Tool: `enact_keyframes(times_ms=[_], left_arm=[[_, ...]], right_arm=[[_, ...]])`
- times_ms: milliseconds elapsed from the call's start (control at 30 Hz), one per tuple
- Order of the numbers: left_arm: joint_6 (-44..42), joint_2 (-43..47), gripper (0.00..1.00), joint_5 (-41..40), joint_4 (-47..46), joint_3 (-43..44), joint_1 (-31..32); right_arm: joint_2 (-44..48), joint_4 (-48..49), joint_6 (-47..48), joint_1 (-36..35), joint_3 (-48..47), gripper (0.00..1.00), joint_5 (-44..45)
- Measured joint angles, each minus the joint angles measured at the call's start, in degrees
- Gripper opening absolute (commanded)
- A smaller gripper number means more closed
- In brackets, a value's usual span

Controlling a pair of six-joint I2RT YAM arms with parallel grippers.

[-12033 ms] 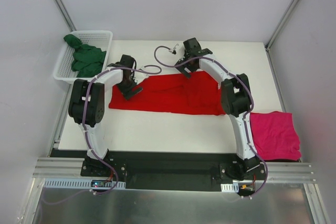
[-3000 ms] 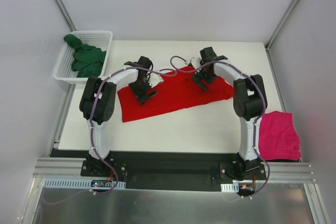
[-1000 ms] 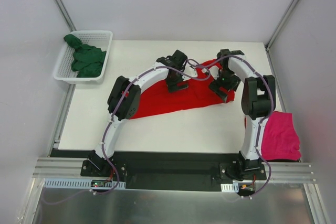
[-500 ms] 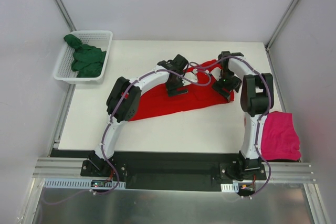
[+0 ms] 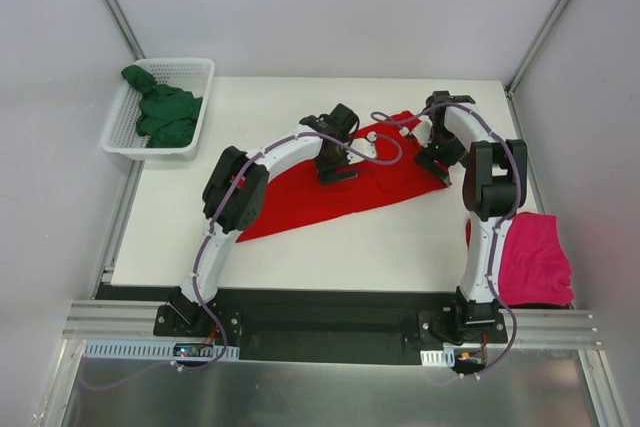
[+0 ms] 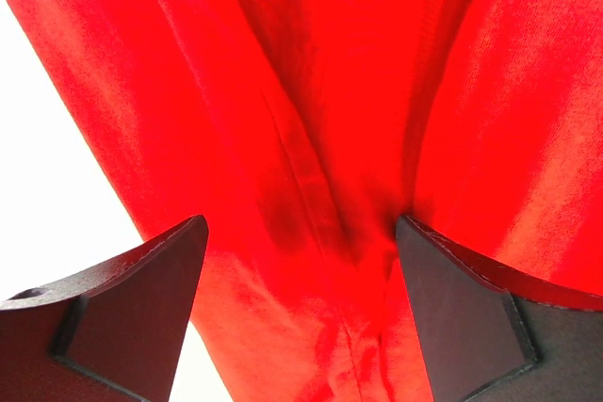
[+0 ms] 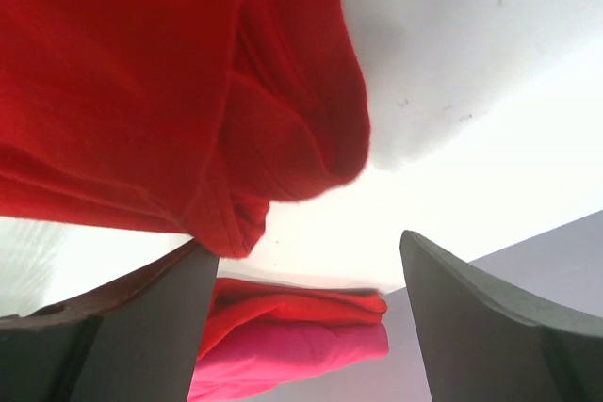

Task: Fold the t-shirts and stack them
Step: Rotate the tshirt 90 degrees

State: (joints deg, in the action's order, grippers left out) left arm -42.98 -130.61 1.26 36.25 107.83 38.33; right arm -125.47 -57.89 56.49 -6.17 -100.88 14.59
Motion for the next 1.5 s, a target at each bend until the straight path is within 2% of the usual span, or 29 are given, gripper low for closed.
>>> enact_keyframes(times_ms=[200,433,567,700,833,1000,1067,1233,1500], left_arm=[[0.15,0.00,0.82,-0.90,0.00,0.04,0.00],[1.20,1.51,0.84,-6.47,0.02,1.44,-0.28],[-1.66,9.16,0.85,-7.89,-0.39,-3.17,-1.31],[-4.20,19.89,0.85,-7.39,0.20,-11.72,-3.19],[-1.75,22.97,0.85,-3.58,5.73,-13.55,-8.87],[6.14,18.93,0.85,3.69,11.63,-11.87,-18.80],[8.70,16.92,0.84,6.12,13.05,-10.97,-20.63],[14.01,13.57,0.84,13.18,15.10,-10.58,-19.39],[15.06,18.10,0.84,14.40,14.84,-19.71,-14.12]], right_arm=[[0.02,-4.50,-0.11,0.70,-3.85,0.82,-3.87],[0.04,-7.08,-1.73,0.42,-10.27,0.82,-11.85],[0.02,-7.96,-2.27,-0.55,-16.57,0.81,-13.14],[-0.24,-7.32,-3.50,-2.19,-20.37,0.83,-14.69],[-1.73,-6.05,-6.47,-3.48,-22.34,0.86,-16.96],[-4.33,-4.22,-11.82,-4.57,-23.52,0.93,-20.76],[-5.22,-4.17,-13.35,-5.01,-23.52,0.93,-22.12],[-6.43,-4.35,-14.32,-7.17,-22.88,0.98,-23.50],[-5.73,-3.87,-13.60,-11.34,-13.75,0.98,-23.15]])
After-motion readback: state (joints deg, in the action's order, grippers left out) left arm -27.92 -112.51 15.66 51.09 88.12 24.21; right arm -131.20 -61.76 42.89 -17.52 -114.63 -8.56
